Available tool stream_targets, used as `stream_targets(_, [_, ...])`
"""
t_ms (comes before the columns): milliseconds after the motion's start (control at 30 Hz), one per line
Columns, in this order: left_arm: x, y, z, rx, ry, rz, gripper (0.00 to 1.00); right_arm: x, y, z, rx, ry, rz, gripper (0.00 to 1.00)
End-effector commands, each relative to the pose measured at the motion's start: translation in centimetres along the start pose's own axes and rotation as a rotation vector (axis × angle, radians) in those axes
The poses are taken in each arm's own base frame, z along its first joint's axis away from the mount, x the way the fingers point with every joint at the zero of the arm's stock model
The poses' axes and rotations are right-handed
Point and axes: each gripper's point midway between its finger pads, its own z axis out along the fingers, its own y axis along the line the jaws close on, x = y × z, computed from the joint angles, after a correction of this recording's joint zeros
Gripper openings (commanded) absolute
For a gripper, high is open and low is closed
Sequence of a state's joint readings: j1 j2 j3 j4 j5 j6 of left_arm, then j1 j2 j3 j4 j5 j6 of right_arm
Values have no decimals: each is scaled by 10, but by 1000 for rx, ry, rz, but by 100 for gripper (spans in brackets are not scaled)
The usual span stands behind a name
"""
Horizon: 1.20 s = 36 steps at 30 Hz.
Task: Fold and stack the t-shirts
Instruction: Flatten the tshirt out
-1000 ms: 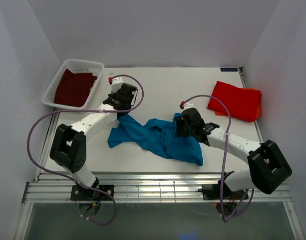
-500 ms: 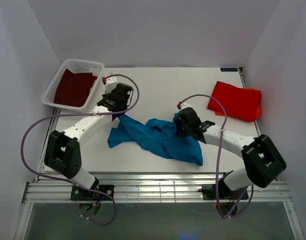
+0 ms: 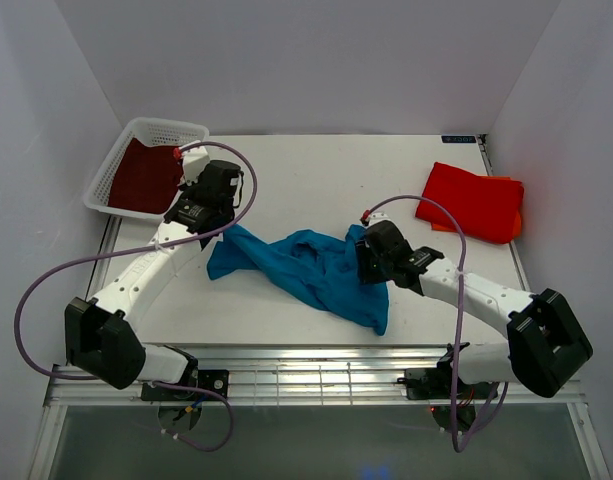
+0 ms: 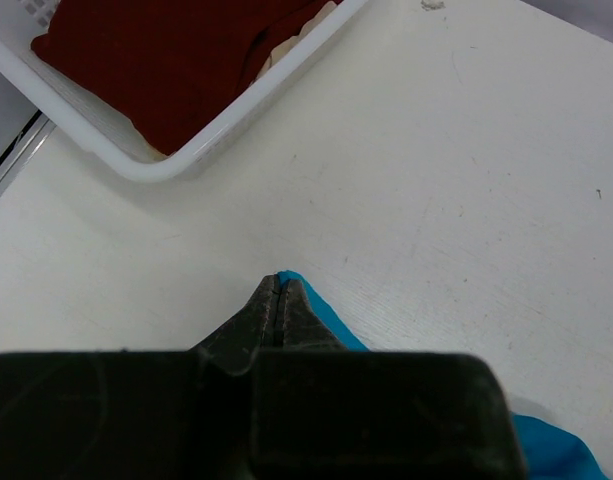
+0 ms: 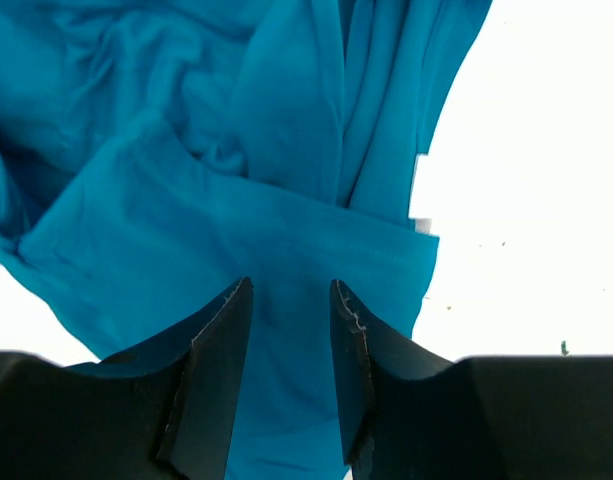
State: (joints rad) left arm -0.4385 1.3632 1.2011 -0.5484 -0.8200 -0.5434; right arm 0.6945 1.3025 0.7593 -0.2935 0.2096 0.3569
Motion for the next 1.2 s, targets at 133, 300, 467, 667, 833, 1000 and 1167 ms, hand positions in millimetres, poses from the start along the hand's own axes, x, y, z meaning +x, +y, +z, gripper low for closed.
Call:
stream_targets(133, [-15,7,-9,1,-24,-17,0,26,10,-9,-36,55,19,43])
stream_targets(300, [-14,5,-9,15,-15,-14,0,31,-18,-1,128,39,47,42])
stream_targets(467, [-13,4,-9,19,-13,-10,0,18,-37,4,254,-8,59,43])
stream_targets(667, [-14,5,-10,21,-14,-9,0,21,-43,17,291,16,57,43])
stream_targets(833, [-16,6,-12,22,-19,-10,0,31,-47,23,301,36,58,43])
stream_targets(1000, [-11,6,-10,22,-9,0,0,7,-51,3,304,-64,82,44])
stream_targets(1167, [-7,5,-10,24,2,2,0,-8,-67,-13,324,-111,110,46])
